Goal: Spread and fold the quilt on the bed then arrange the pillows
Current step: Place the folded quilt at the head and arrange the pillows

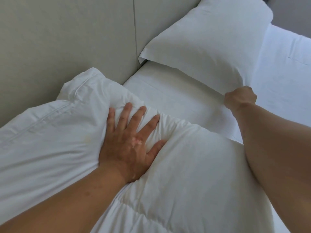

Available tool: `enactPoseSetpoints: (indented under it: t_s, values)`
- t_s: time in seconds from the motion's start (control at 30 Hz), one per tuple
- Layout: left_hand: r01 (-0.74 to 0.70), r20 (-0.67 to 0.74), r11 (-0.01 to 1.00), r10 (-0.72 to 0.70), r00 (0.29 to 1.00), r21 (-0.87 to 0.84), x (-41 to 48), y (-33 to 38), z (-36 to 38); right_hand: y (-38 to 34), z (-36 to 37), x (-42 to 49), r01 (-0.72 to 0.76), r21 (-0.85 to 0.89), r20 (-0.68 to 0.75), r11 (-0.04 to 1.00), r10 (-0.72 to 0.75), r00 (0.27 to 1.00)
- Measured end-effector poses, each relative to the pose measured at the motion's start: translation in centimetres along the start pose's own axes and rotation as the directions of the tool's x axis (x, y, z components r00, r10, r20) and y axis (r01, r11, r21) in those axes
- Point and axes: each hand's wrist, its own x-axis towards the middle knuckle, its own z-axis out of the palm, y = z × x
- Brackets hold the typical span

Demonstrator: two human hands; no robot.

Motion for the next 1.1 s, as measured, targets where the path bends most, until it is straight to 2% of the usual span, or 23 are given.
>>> enactPoseSetpoints:
  t_s: [0.07, 0.2, 0.27, 0.37, 0.57, 0.67, 0.9, 1.1]
  values:
    - [0.003, -0.002, 1.0, -0.003, 1.0, 0.002, 0.0, 0.0, 0.1, -0.1, -0.3, 0.1, -0.03, 0.034, -0.026, 0.999, 0.031, 0.999]
    - [-0.004, -0.013, 1.0, 0.004, 1.0, -0.006, -0.4, 0.0, 0.1, 1.4, -0.7, 0.7, -0.107, 0.058, 0.009, 0.993, 0.107, 0.994]
    - [-0.002, -0.016, 1.0, 0.002, 1.0, -0.004, -0.5, 0.1, 0.0, 2.1, -0.7, 0.8, -0.142, 0.19, 0.058, 0.972, 0.133, 0.989]
    - [0.001, -0.004, 1.0, -0.001, 1.0, 0.002, -0.3, 0.1, 0.1, 2.1, -1.0, 1.1, -0.213, 0.448, 0.127, 0.869, 0.174, 0.977]
    - [-0.004, -0.003, 1.0, 0.004, 1.0, 0.016, -0.2, -0.1, 0.6, 2.6, -1.9, 0.8, -0.273, 0.552, 0.135, 0.788, 0.239, 0.962]
    - [-0.009, 0.003, 0.999, 0.009, 1.0, 0.03, 0.2, -0.2, 0.8, 1.8, -3.5, -1.4, -0.239, 0.608, 0.142, 0.757, 0.193, 0.971]
    - [0.025, 0.094, 0.999, -0.029, 0.995, 0.045, 0.4, 0.1, -0.3, 1.0, -9.4, -8.0, -0.019, 0.569, 0.105, 0.822, -0.05, 0.993]
    - [0.036, 0.201, 0.998, -0.045, 0.978, 0.051, -0.4, 0.5, -2.9, -2.2, -16.9, -18.5, 0.126, 0.678, 0.146, 0.724, -0.301, 0.942]
